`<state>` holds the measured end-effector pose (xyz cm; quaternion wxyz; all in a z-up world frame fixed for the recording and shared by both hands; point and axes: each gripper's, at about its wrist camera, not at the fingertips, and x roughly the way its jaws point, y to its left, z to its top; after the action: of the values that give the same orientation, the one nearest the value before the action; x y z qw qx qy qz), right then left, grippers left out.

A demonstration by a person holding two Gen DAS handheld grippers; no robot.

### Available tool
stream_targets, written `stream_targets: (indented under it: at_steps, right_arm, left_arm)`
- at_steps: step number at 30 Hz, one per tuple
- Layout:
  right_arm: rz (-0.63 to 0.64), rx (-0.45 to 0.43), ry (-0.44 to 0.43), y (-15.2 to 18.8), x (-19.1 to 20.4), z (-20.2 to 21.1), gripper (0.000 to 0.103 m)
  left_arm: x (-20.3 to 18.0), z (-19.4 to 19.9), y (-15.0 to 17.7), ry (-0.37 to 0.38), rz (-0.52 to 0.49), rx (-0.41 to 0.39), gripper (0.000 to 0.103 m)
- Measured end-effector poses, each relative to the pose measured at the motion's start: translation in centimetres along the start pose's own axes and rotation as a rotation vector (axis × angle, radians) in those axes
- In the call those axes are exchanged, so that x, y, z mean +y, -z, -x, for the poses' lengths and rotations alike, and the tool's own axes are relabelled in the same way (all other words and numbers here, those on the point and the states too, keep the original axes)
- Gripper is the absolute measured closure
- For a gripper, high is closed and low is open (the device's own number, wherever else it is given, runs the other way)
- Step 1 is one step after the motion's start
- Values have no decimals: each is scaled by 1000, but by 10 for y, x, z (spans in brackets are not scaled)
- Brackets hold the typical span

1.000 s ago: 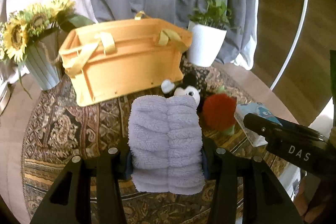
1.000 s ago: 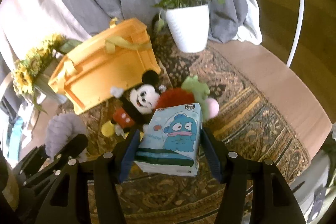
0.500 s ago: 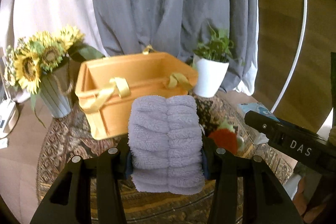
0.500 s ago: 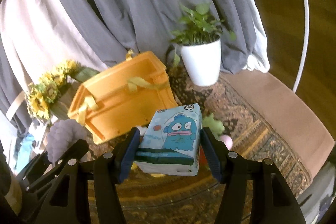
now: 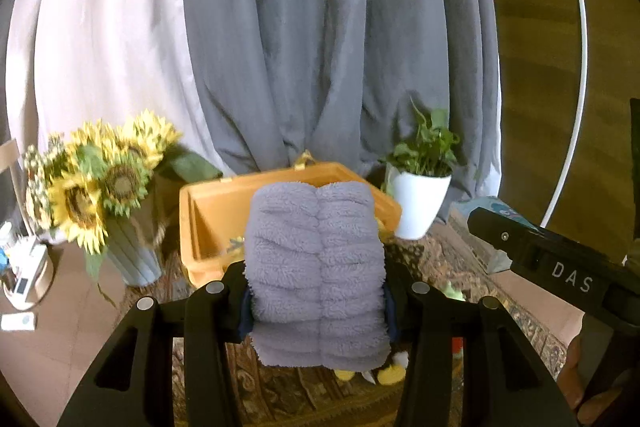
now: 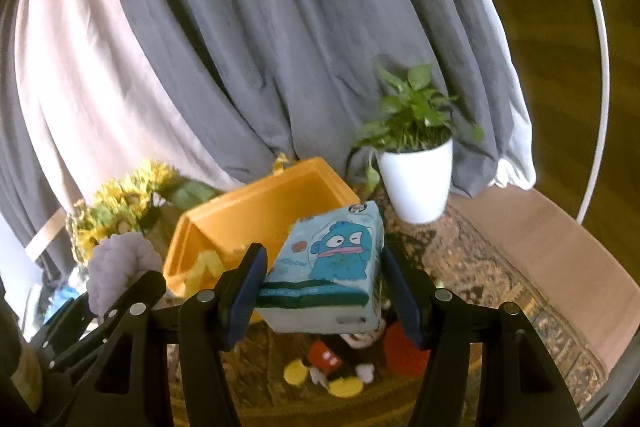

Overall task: Organize soft objects
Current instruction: 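Lift the towel with the left tool while the right tool carries the tissue pack to the crate, then open the left tool over the crate while the right tool releases the tissue pack inside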

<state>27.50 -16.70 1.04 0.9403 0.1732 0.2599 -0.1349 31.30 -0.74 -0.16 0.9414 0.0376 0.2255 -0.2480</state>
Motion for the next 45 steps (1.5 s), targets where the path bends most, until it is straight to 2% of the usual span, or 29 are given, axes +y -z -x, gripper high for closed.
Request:
stream_targets:
  at_steps: [1, 2, 5, 7, 18, 27, 35, 40, 42, 44, 45]
  right_arm:
    - [3, -11, -1, -3, 1, 0, 53]
    - [8, -20, -4, -7, 4, 0, 55]
    - [28, -42, -8, -15, 9, -5, 56]
    - [45, -36, -12, -20, 11, -15, 59]
    - [71, 6, -7, -51, 2, -56, 59]
    - [108, -29, -33, -73, 10, -67, 59]
    - [139, -18, -21, -93, 19, -101, 59]
    - [139, 22, -5, -96, 18, -124, 59]
    - [137, 38, 7, -96, 17, -130, 59]
    - [137, 52, 17, -95, 16, -135, 58]
    - [138, 55, 19, -95, 15, -137, 58]
  left_arm:
    - [1, 0, -3, -2, -2, -9, 56]
    - [3, -1, -7, -6, -5, -18, 56]
    - [6, -3, -17, -14, -6, -39, 56]
    - [7, -8, -21, -23, -5, -43, 56]
    - [2, -46, -40, -46, -2, -40, 56]
    - [0, -61, -63, -75, -9, -61, 56]
    - [7, -109, -79, -87, -10, 23, 55]
    - [13, -148, -85, -34, 7, 129, 54]
    - [16, -161, -83, -26, 18, 164, 47]
    - [18, -172, -82, -17, 30, 194, 35]
    - [18, -176, -82, -16, 33, 203, 35]
